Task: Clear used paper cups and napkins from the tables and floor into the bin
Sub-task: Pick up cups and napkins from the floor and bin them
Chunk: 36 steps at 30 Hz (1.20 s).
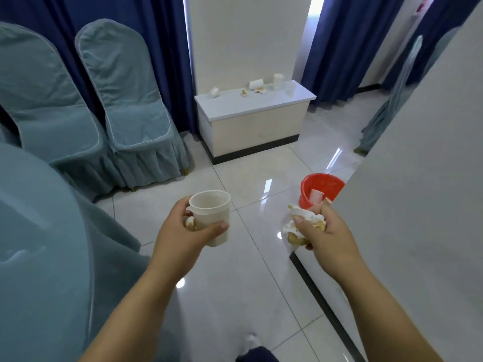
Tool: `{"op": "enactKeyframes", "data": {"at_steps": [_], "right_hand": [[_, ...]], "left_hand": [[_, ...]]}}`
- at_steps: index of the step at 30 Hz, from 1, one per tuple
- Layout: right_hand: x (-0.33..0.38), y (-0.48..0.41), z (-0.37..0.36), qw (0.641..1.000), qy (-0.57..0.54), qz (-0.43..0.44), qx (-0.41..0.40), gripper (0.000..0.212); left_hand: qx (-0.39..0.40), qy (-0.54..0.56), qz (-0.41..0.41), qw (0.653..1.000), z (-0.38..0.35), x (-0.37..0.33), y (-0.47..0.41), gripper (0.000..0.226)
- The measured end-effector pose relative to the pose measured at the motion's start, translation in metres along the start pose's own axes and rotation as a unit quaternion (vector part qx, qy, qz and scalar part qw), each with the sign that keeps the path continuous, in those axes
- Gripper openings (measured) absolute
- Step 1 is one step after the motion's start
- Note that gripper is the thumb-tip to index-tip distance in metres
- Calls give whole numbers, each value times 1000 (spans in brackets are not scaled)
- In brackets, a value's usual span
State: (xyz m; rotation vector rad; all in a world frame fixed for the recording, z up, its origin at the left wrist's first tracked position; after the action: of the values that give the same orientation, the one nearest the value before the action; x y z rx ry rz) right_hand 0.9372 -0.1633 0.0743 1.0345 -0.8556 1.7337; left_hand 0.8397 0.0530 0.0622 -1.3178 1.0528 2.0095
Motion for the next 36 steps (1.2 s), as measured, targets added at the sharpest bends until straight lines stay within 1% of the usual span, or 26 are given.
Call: {"op": "enactKeyframes", "data": {"at_steps": [4, 7, 11, 16, 19, 21, 24, 28, 31, 34, 36], "right_hand": [[-21, -70, -8, 1000, -4, -17, -6, 4], [-38, -126, -10, 999, -23, -24, -23, 5], [-62, -209, -5, 998, -9, -56, -31, 6], [-83, -293, 6, 996, -5, -75, -39, 10], [-96, -332, 17, 993, -8, -98, -62, 11], [-107, -356, 25, 991, 12, -111, -78, 12], [-130, -391, 39, 983, 26, -131, -127, 9], [-171, -438, 57, 960, 29, -190, -206, 12], [-201, -472, 69, 931, 45, -247, -264, 22], [-232, -502, 80, 901, 72, -307, -300, 18], [-251, -516, 86, 878, 88, -350, -314, 24]], "left_hand": [[14, -35, -2, 999, -17, -21, -76, 54], [18, -40, -5, 999, -32, -42, -133, 53], [39, -67, 10, 997, -61, -76, -215, 52], [94, -93, 2, 991, -109, -110, -311, 56], [133, -106, 7, 985, -148, -124, -358, 57], [166, -124, 12, 978, -178, -132, -389, 58], [222, -152, 0, 963, -226, -143, -436, 55], [290, -194, -7, 937, -292, -153, -502, 52], [333, -243, -3, 911, -342, -158, -550, 55], [375, -294, 9, 879, -390, -160, -581, 58], [401, -322, 13, 857, -421, -160, -593, 58]]}}
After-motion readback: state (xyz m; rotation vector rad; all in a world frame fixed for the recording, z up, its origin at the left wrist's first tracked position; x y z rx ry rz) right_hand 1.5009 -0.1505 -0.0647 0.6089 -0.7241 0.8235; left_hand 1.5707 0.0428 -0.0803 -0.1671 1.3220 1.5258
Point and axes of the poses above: each hand's wrist, its own y-axis away from the middle knuckle, its own z-axis out of the back of the hand, x = y × z, the point moved 1 cm from there along -y, towards the middle knuckle, and after that the axes turned 15 degrees about z, right-handed, at the moved point
